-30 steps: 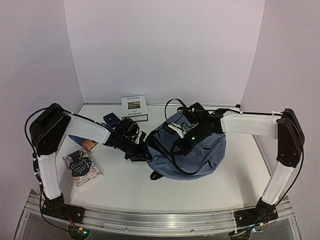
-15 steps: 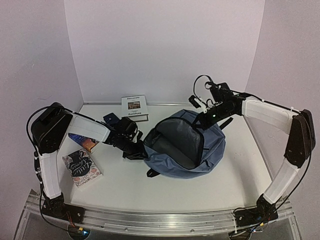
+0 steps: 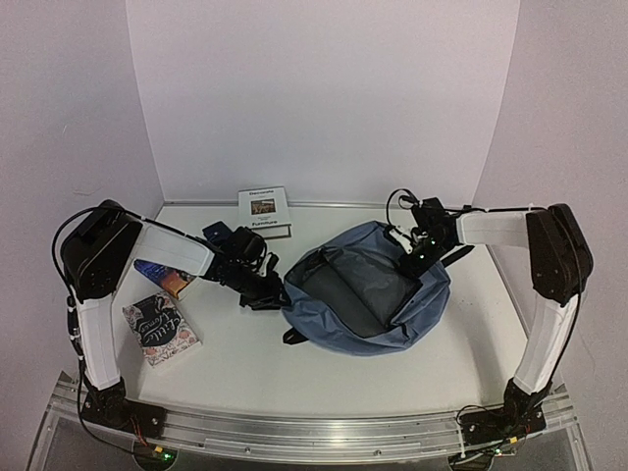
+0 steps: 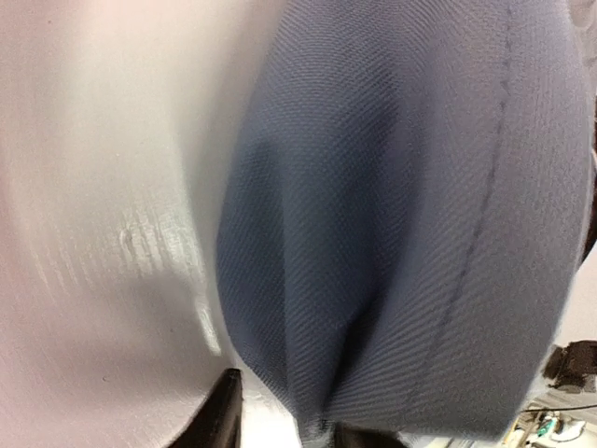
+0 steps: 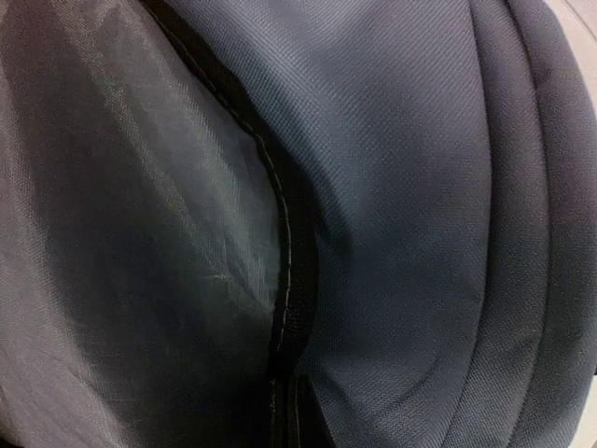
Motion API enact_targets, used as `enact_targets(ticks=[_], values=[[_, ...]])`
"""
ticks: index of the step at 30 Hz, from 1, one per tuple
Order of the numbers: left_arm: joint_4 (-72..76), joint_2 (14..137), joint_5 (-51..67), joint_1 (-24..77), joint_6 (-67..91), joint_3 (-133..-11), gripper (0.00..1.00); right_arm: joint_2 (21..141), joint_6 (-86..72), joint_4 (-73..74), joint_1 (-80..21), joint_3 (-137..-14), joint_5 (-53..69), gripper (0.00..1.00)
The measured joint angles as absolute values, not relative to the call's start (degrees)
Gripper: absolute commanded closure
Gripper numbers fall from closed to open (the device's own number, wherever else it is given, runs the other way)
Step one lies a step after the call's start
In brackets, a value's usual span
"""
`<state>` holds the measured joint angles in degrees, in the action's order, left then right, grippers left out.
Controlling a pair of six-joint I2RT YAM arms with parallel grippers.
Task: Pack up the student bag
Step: Unzip the student bag at the center of the board.
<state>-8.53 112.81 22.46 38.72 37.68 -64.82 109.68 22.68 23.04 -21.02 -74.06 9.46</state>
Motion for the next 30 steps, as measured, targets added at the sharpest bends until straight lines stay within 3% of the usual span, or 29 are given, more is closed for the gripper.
enact_targets(ticks=[5, 10, 14, 16, 23, 30], values=[[-9.94, 110.75, 21.92, 38.27, 35.61, -64.15, 0.40, 109.86, 22.34, 22.13, -20.88, -73.34, 9.83, 0.96], [-14.47, 106.08, 20.43, 36.81, 33.82, -64.03, 0.32, 109.86, 21.83, 21.83, -20.88, -73.26, 9.25, 0.69], [-15.74, 101.43, 20.42, 32.09, 32.25, -64.12, 0.24, 109.77, 21.05, 21.70, -20.46, -73.17, 8.48, 0.55], [-17.30, 99.95, 19.66, 29.09, 30.92, -64.87, 0.22, 109.45, 20.80, 21.78, -20.20, -73.17, 8.22, 0.43], [-21.25, 99.53, 19.12, 22.44, 27.48, -70.51, 0.18, 108.24, 20.17, 22.59, -19.11, -73.52, 8.14, 0.18], [-19.06, 103.40, 25.10, 24.09, 27.46, -72.09, 0.17, 107.87, 18.96, 25.16, -18.66, -77.35, 11.50, 0.15]])
